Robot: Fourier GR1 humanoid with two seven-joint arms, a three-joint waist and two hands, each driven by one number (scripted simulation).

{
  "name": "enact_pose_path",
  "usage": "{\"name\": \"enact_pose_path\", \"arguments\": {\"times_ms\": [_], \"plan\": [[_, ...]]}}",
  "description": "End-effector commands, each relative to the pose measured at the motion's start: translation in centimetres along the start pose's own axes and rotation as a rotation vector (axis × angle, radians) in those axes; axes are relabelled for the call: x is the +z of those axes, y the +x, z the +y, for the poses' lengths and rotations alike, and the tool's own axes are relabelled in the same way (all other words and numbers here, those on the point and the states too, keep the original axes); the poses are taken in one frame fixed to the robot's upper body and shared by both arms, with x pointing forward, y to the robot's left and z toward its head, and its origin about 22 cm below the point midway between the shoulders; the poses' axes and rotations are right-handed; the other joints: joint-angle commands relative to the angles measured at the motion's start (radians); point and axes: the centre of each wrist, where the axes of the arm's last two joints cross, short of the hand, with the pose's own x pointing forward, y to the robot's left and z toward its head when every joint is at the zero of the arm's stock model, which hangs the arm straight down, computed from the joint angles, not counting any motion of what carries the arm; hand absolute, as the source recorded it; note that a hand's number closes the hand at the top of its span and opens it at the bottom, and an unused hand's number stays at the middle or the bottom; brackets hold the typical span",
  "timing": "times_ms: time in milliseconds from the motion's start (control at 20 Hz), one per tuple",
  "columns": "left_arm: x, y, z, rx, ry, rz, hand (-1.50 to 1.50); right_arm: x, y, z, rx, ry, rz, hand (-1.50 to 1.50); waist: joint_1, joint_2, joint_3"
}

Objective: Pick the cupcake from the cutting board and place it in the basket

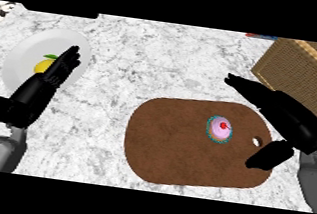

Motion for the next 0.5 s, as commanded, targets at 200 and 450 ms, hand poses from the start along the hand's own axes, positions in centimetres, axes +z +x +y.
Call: {"name": "enact_pose_path", "arguments": {"times_ms": [200, 450], "plan": [[0.9, 0.7, -0.6, 0.005, 0.016, 0.002, 0.00, -1.0, 0.1, 0.6, -0.029, -0.001, -0.050, -1.50, 0.001, -0.001, 0.000], [-0.3, -0.4, -0.9, 0.007, -0.003, -0.003, 0.00, 0.3, 1.8, -0.3, 0.014, 0.013, -0.009, -1.50, -0.003, -0.001, 0.000]]}}
